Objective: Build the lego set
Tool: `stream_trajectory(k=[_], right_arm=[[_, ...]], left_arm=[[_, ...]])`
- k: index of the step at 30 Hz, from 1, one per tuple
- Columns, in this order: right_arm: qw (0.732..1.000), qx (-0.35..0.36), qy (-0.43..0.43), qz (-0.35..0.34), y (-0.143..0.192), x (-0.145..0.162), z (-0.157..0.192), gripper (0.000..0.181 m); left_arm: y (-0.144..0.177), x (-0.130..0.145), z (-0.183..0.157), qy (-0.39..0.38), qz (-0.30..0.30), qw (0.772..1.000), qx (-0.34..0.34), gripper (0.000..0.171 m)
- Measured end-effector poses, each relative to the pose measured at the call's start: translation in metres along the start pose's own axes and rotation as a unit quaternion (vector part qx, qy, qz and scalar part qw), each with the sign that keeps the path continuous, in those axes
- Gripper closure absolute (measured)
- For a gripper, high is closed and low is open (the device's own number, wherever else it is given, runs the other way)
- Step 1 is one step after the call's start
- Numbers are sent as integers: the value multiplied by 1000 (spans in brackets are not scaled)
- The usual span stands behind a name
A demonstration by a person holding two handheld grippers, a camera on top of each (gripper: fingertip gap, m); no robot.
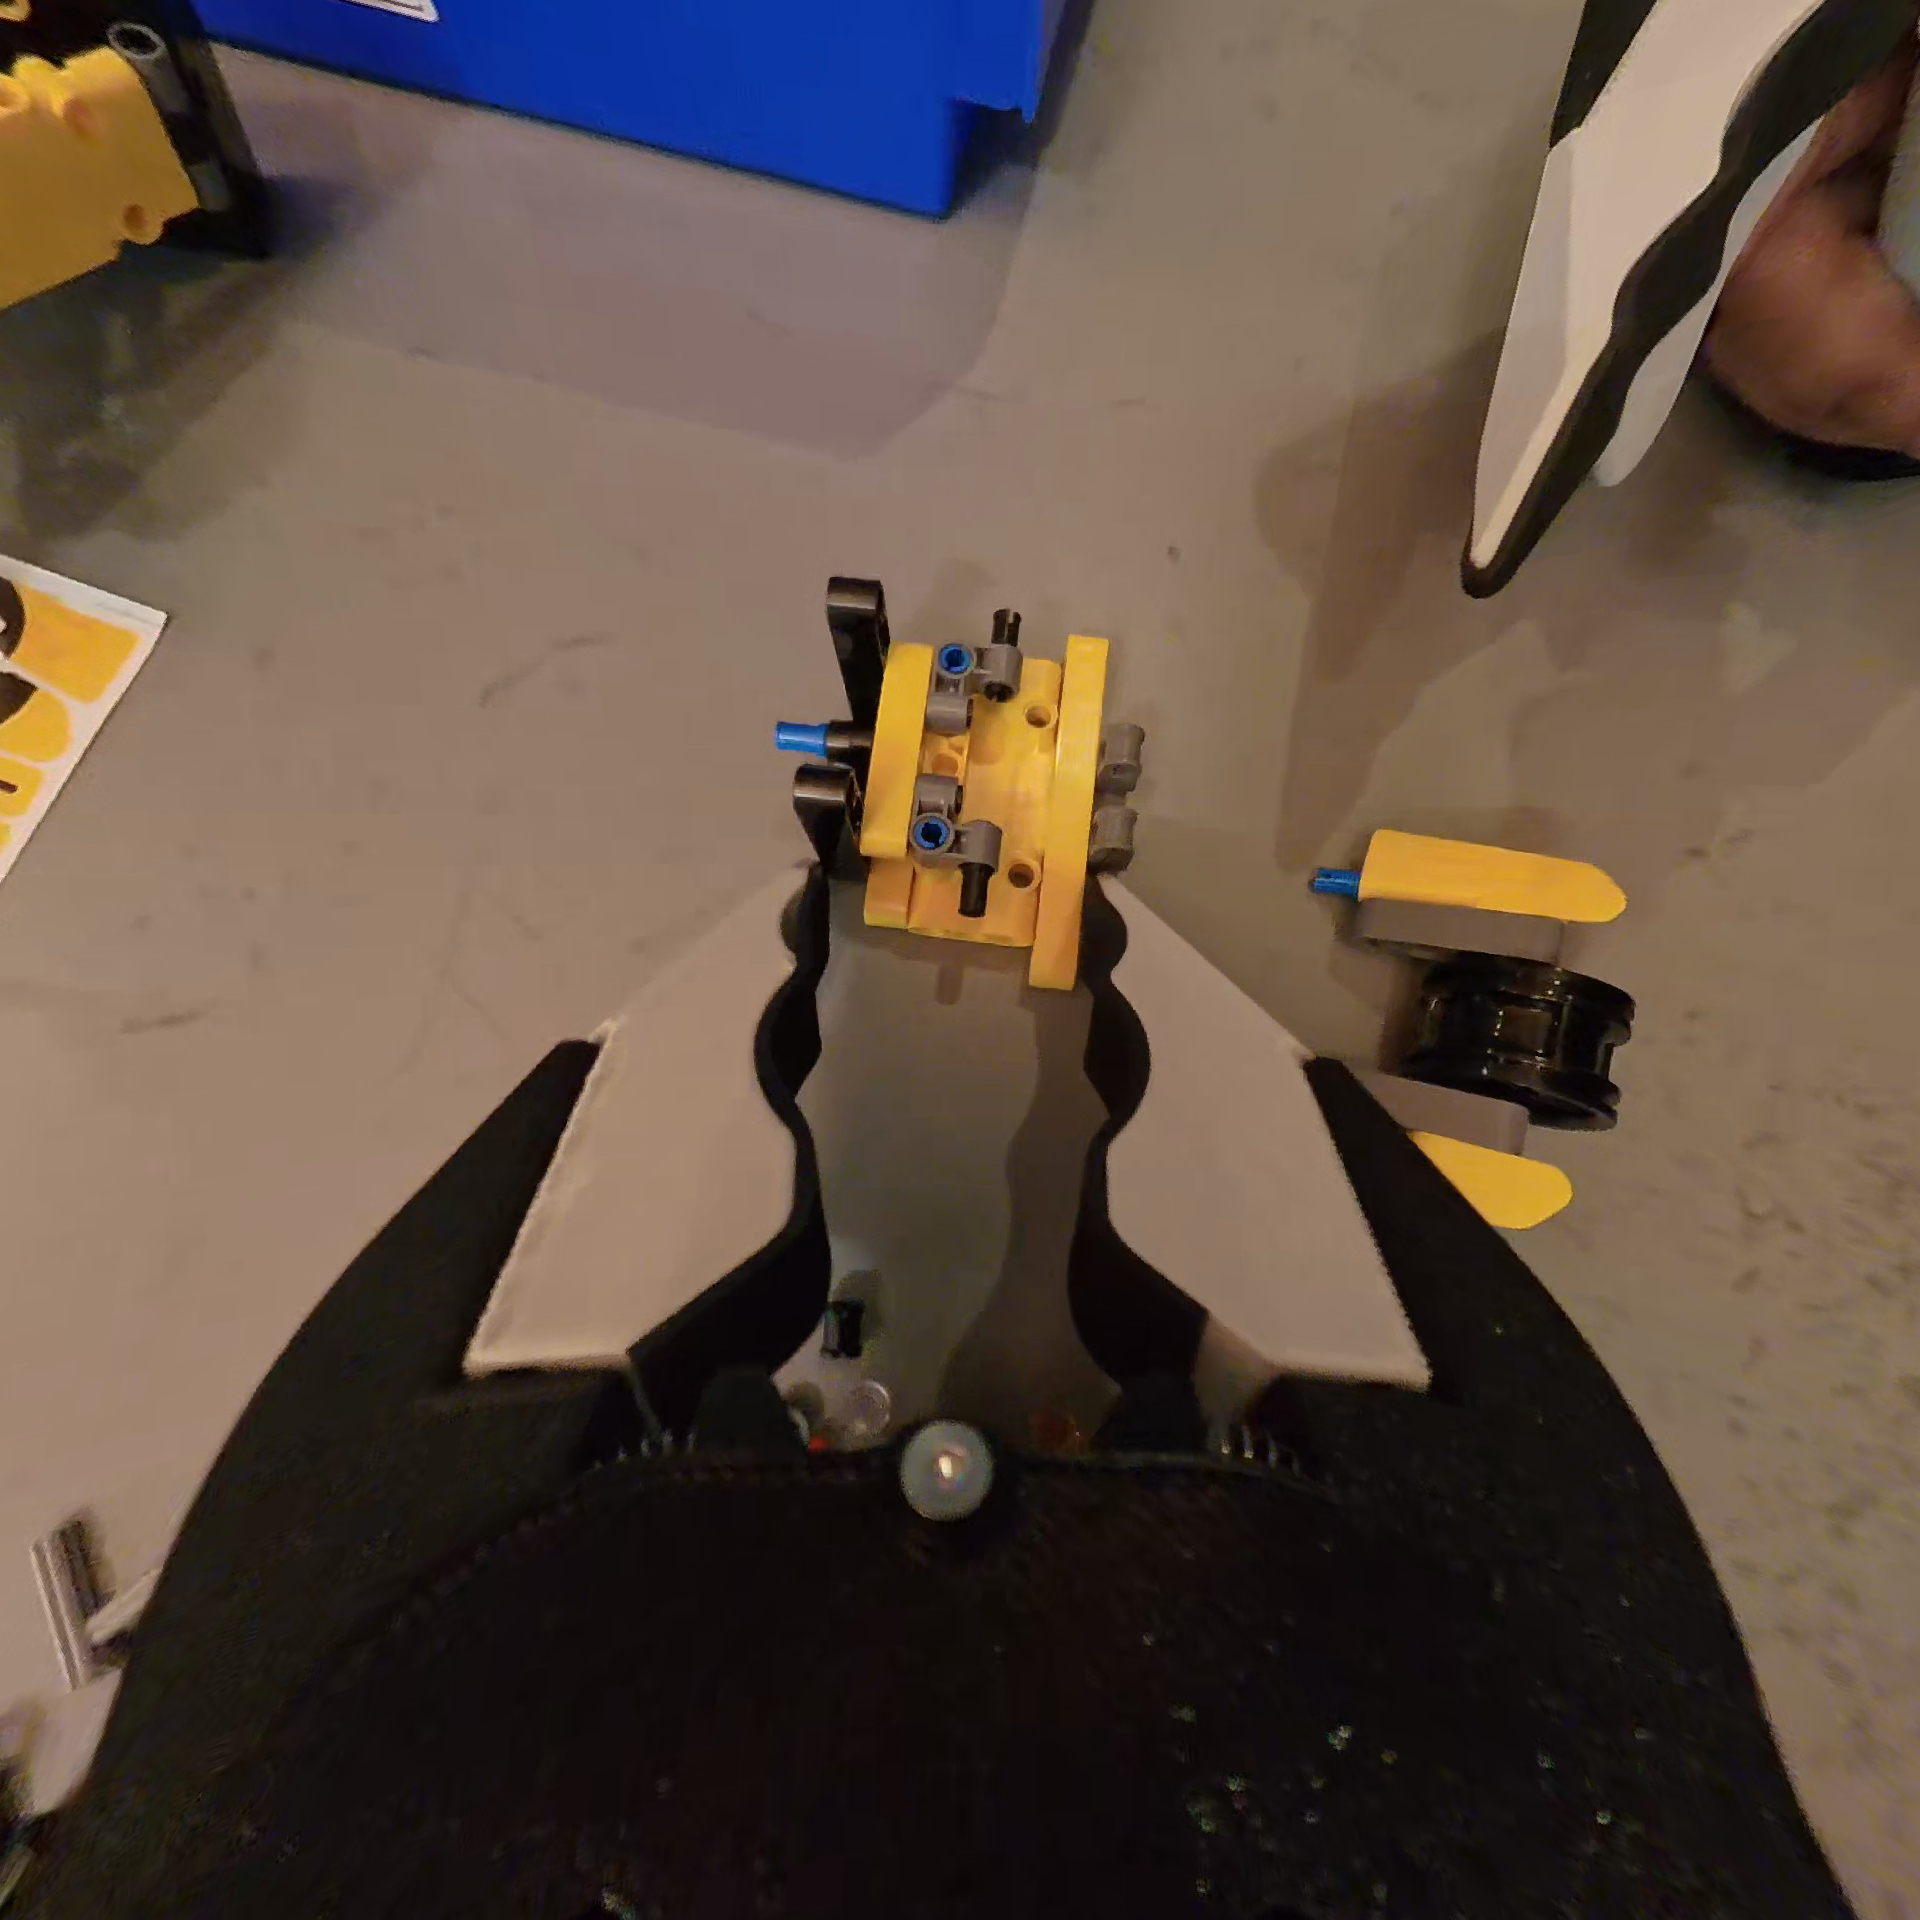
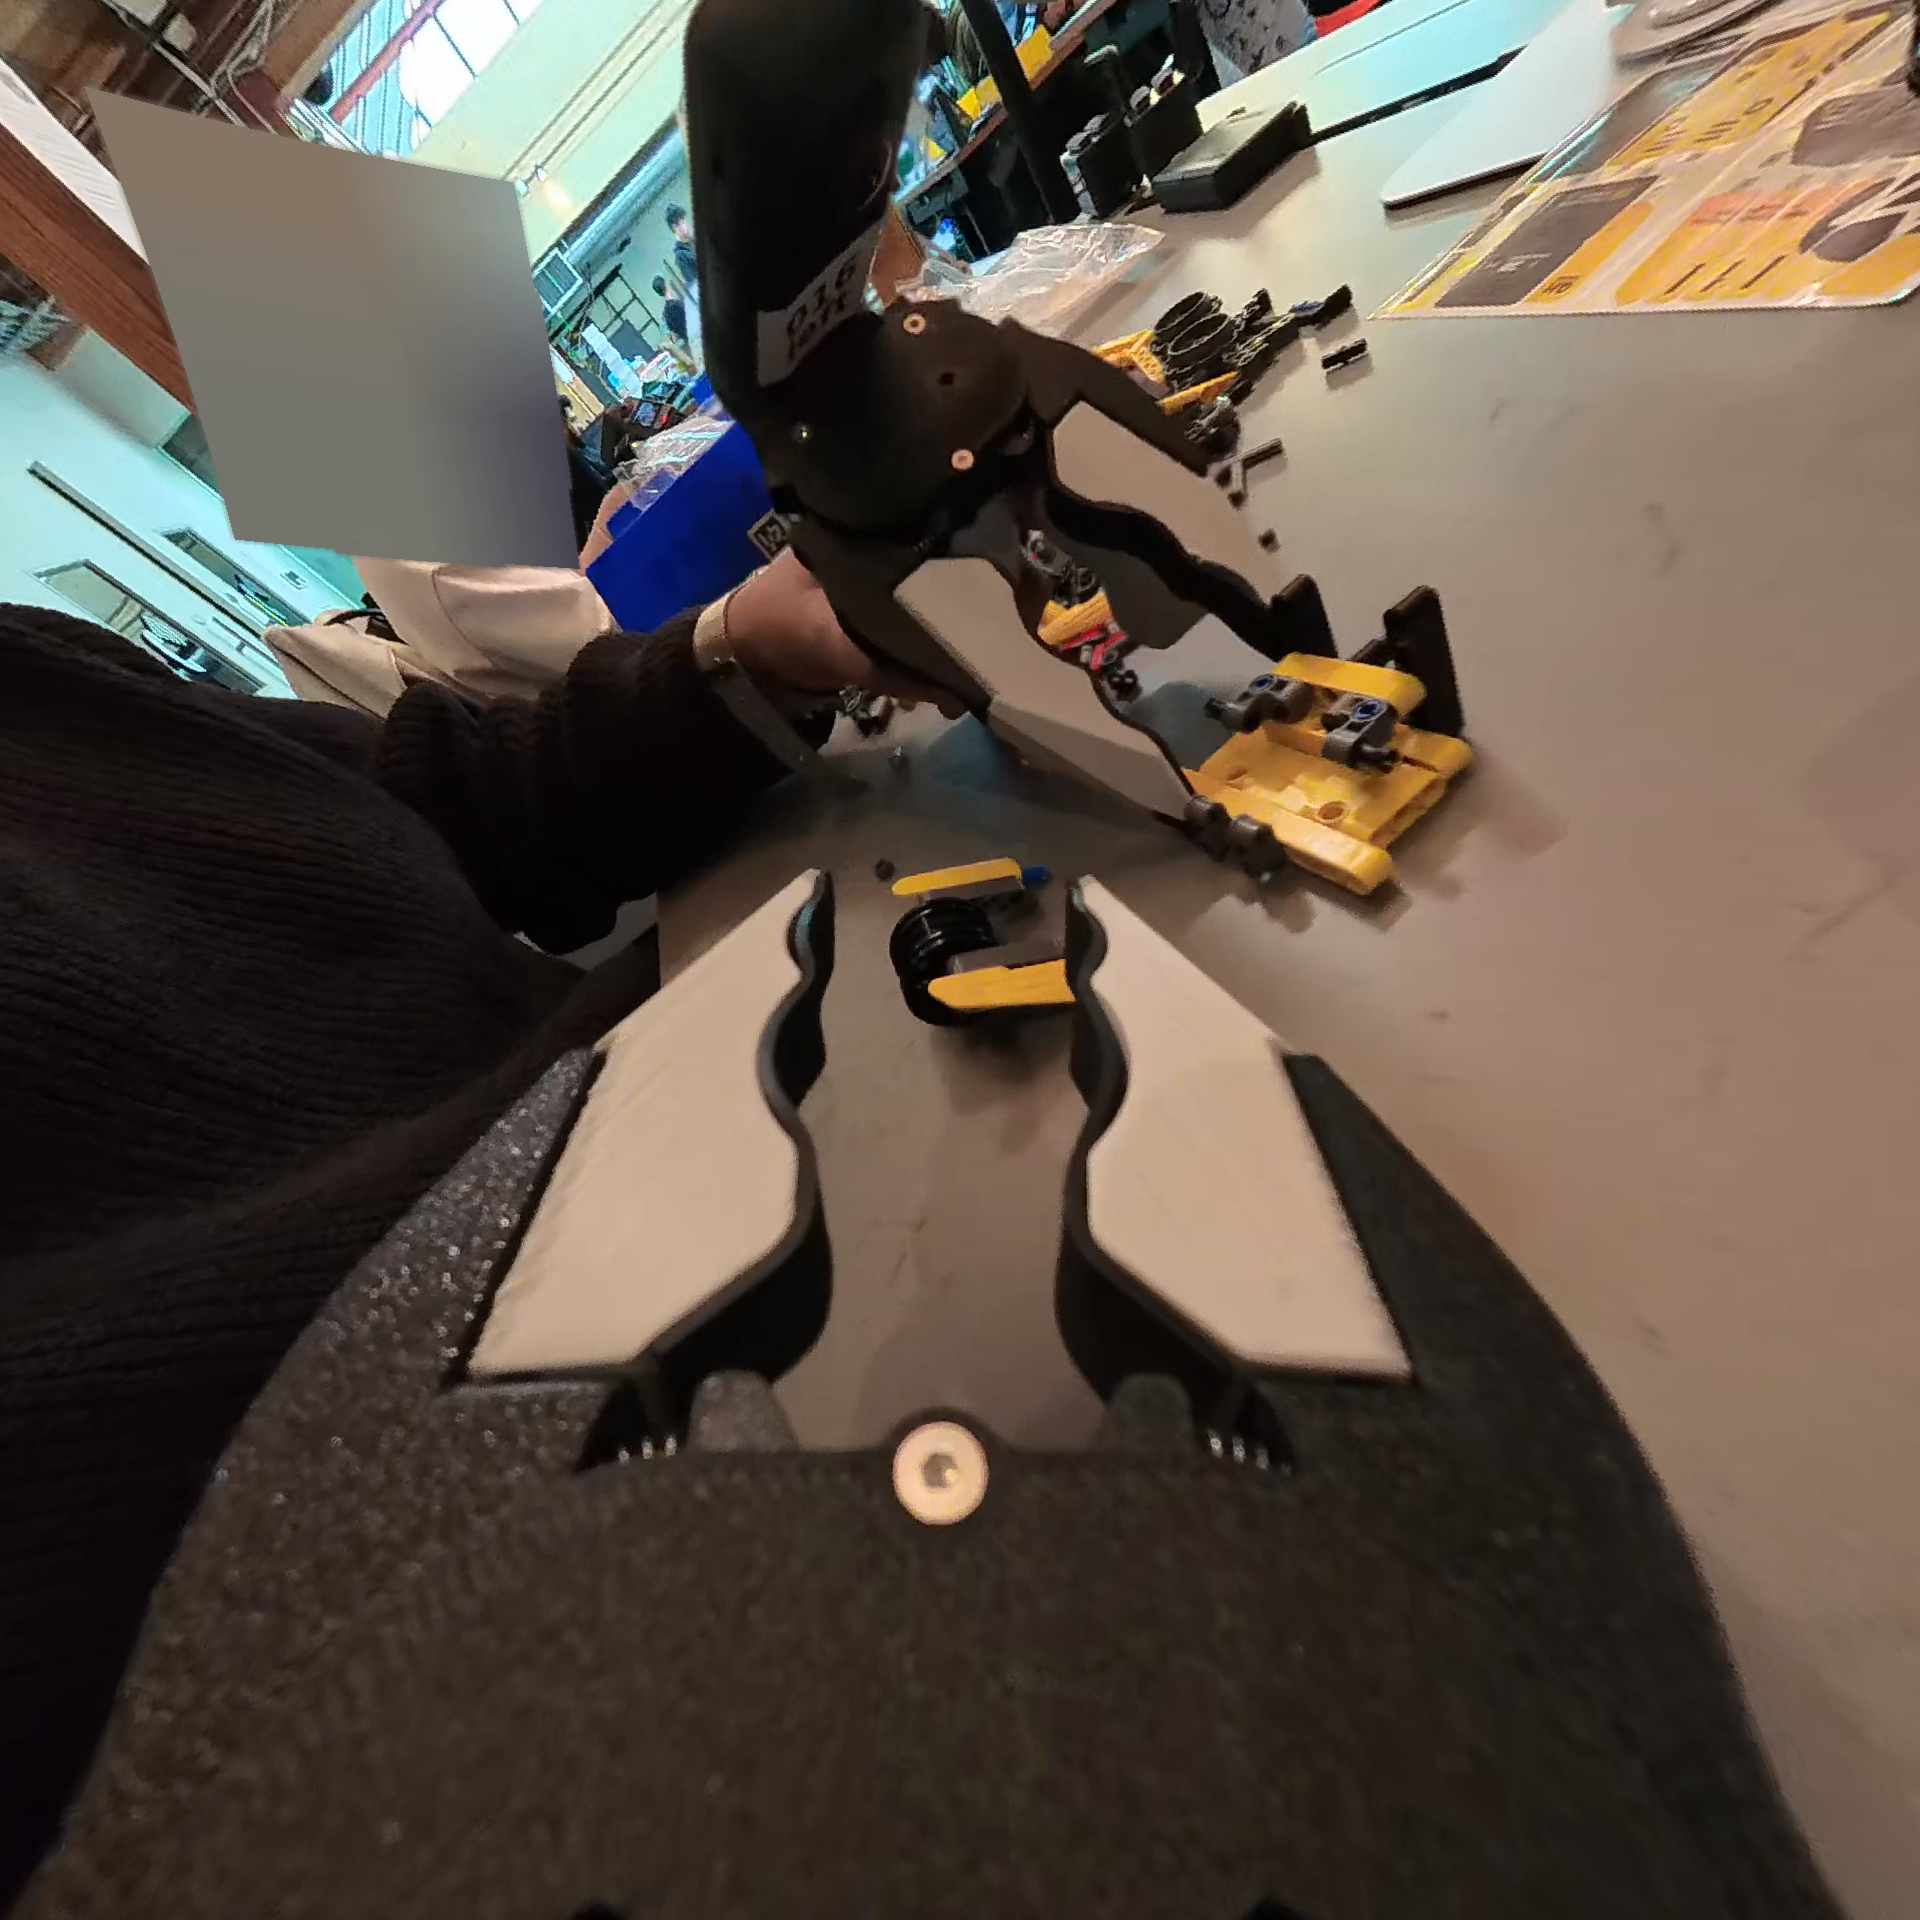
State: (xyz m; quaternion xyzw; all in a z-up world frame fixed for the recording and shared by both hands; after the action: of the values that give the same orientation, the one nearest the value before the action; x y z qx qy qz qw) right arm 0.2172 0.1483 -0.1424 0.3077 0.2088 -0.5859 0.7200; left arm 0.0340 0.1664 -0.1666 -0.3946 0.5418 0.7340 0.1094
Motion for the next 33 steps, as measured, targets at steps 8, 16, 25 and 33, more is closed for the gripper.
stream_trajectory(k=[8,16,25,33], right_arm=[[990,76,99,-58,4,-8,8,135],[822,322,460,-99,-28,-3,37,140],[626,400,668,-44,-58,10,50,161],[583,397,708,29,-69,2,46,161]], left_arm=[[36,-1,11,126,-116,985,11,126],[61,4,0,160,-138,976,49,126],[75,-3,-23,105,-129,985,43,126],[83,-8,-27,93,-144,984,50,126]])
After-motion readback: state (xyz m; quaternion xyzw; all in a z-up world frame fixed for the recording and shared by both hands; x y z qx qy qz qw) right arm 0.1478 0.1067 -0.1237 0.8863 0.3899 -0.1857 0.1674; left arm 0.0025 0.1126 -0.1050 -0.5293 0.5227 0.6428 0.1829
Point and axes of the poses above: each gripper's, where its closed fingertips meet, y back along the fingers, x out of its underside, z = x × y across the jaws, the point moved 8 cm from there along y, back along the fingers, and after that the axes turned 12 degrees about -y, right-handed, at the moved point
